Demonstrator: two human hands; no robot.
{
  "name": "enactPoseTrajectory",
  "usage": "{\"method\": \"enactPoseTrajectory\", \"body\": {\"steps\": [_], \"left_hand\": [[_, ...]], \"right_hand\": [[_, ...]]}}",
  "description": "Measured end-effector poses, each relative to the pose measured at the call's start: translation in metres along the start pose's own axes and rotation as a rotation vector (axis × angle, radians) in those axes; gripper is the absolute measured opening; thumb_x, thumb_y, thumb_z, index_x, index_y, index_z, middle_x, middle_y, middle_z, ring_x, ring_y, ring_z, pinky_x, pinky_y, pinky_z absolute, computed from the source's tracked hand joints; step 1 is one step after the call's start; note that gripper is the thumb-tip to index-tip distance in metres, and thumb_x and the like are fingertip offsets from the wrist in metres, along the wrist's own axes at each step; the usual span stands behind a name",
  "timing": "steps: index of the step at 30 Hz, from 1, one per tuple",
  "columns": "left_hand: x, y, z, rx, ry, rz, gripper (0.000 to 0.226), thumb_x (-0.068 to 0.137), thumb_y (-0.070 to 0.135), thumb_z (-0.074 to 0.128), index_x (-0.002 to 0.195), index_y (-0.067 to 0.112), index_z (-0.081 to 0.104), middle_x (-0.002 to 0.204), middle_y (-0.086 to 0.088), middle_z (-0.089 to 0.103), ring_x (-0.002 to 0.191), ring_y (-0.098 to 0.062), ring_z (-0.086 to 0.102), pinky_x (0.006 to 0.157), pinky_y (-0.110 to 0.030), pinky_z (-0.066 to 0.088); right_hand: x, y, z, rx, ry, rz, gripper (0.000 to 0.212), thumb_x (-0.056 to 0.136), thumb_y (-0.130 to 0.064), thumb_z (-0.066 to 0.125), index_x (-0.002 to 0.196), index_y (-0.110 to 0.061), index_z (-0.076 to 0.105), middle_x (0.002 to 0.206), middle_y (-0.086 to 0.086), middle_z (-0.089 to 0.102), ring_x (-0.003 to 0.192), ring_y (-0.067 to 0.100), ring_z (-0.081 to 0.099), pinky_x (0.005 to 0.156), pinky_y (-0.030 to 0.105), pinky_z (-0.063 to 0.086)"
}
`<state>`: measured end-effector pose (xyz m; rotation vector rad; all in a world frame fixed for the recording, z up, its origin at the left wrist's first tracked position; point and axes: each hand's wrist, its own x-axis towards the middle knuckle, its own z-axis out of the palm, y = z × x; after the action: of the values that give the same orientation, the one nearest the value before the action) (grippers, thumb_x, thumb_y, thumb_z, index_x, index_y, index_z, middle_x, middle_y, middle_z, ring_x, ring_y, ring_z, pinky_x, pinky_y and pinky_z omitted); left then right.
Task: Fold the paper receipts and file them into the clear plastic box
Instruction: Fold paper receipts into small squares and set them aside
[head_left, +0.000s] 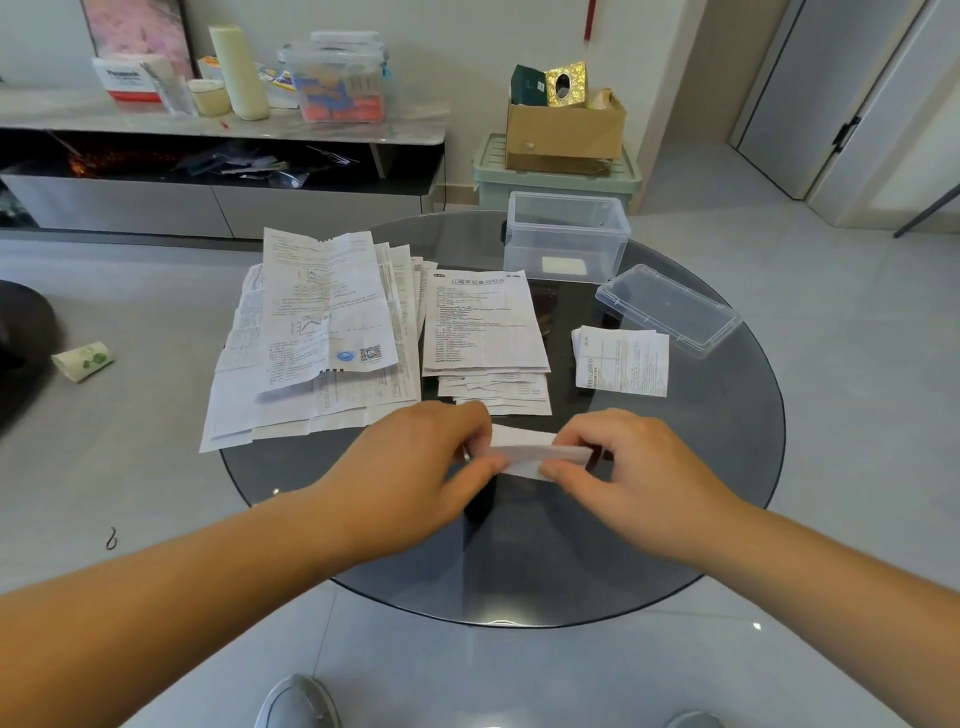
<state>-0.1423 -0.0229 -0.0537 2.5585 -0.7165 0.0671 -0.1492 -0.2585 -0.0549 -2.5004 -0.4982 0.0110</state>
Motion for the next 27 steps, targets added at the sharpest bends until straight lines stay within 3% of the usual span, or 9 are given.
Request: {"method": "enactPoseTrajectory", "body": {"steps": [4, 9, 11, 15, 20, 27], "left_hand": [[0.011, 0.006, 0.006, -0.051, 0.013, -0.100, 0.032, 0.091, 0.053, 0.060, 0.104, 0.030, 0.042, 0.089, 0.012, 0.059, 0.078, -0.008, 0.057, 0.070, -0.033, 0.053], [0.019, 0.005, 0.022, 0.059, 0.043, -0.119, 0.058, 0.084, 0.068, 0.060, 0.118, 0.026, 0.040, 0.094, 0.011, 0.053, 0.086, -0.013, 0.054, 0.070, -0.029, 0.045], [0.023, 0.004, 0.023, 0.047, 0.023, -0.144, 0.061, 0.086, 0.065, 0.060, 0.127, 0.025, 0.039, 0.100, 0.008, 0.056, 0.091, -0.015, 0.054, 0.075, -0.031, 0.046], [0.030, 0.002, 0.021, -0.015, -0.021, -0.188, 0.049, 0.091, 0.054, 0.059, 0.127, 0.027, 0.040, 0.088, 0.010, 0.053, 0.081, -0.013, 0.053, 0.070, -0.030, 0.042], [0.029, 0.003, 0.024, 0.063, 0.003, -0.152, 0.045, 0.092, 0.054, 0.057, 0.127, 0.032, 0.041, 0.104, 0.005, 0.060, 0.092, -0.017, 0.054, 0.080, -0.034, 0.047], [0.020, 0.002, 0.023, 0.196, -0.017, -0.066, 0.037, 0.097, 0.057, 0.042, 0.127, 0.036, 0.046, 0.106, 0.003, 0.049, 0.098, -0.018, 0.051, 0.088, -0.035, 0.045]], "right_hand": [[0.006, 0.002, 0.000, 0.046, 0.014, 0.172, 0.014, 0.089, -0.043, 0.068, 0.095, -0.033, 0.060, 0.082, -0.015, 0.062, 0.076, 0.006, 0.058, 0.065, 0.022, 0.044], [0.008, -0.005, 0.007, -0.138, 0.038, 0.197, 0.038, 0.086, -0.058, 0.062, 0.113, -0.036, 0.046, 0.102, -0.017, 0.060, 0.092, 0.010, 0.054, 0.091, 0.034, 0.041], [0.010, -0.006, 0.010, -0.173, 0.044, 0.208, 0.040, 0.087, -0.061, 0.060, 0.116, -0.036, 0.047, 0.107, -0.017, 0.059, 0.098, 0.012, 0.051, 0.091, 0.034, 0.035], [0.016, -0.006, 0.006, -0.199, 0.010, 0.299, 0.045, 0.080, -0.068, 0.063, 0.113, -0.042, 0.047, 0.103, -0.013, 0.052, 0.105, 0.016, 0.046, 0.083, 0.036, 0.028], [0.018, -0.007, 0.005, -0.172, 0.006, 0.339, 0.045, 0.077, -0.069, 0.065, 0.107, -0.042, 0.045, 0.101, -0.013, 0.048, 0.106, 0.016, 0.044, 0.083, 0.035, 0.026], [0.018, -0.006, -0.003, -0.168, -0.058, 0.396, 0.044, 0.078, -0.062, 0.070, 0.109, -0.044, 0.044, 0.110, -0.010, 0.051, 0.112, 0.018, 0.044, 0.086, 0.036, 0.027]]}}
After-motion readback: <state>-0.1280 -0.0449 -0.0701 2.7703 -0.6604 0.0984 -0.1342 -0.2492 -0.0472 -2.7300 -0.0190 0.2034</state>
